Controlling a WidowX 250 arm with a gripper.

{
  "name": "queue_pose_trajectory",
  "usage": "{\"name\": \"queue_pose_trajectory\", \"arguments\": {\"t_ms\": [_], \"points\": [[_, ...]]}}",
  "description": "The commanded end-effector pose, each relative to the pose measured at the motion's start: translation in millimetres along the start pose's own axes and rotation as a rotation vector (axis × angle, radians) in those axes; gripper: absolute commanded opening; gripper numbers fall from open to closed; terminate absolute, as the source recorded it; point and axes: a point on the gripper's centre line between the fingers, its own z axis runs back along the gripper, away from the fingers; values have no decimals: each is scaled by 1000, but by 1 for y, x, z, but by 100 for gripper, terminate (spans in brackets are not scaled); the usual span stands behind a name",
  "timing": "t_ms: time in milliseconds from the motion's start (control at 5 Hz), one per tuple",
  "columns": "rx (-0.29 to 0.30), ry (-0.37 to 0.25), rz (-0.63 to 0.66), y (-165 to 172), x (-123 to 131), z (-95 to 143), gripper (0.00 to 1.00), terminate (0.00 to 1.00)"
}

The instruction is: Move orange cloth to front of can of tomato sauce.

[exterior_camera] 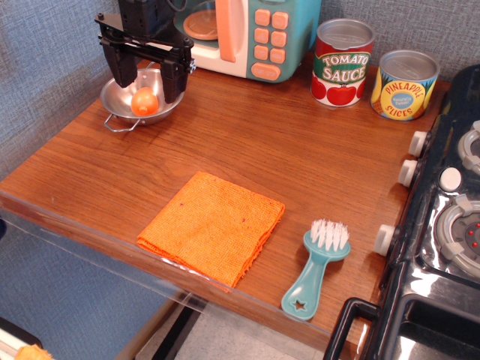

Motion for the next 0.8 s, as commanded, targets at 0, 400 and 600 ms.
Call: {"name": "queue_pose_trajectory", "arguments": {"t_ms": [0, 400, 600], "points": [[0, 0, 0, 0, 0, 0, 100, 0], [-17, -51, -142, -39, -44, 16, 100, 0], [-32, -51, -196, -53, -63, 16, 100, 0]]}}
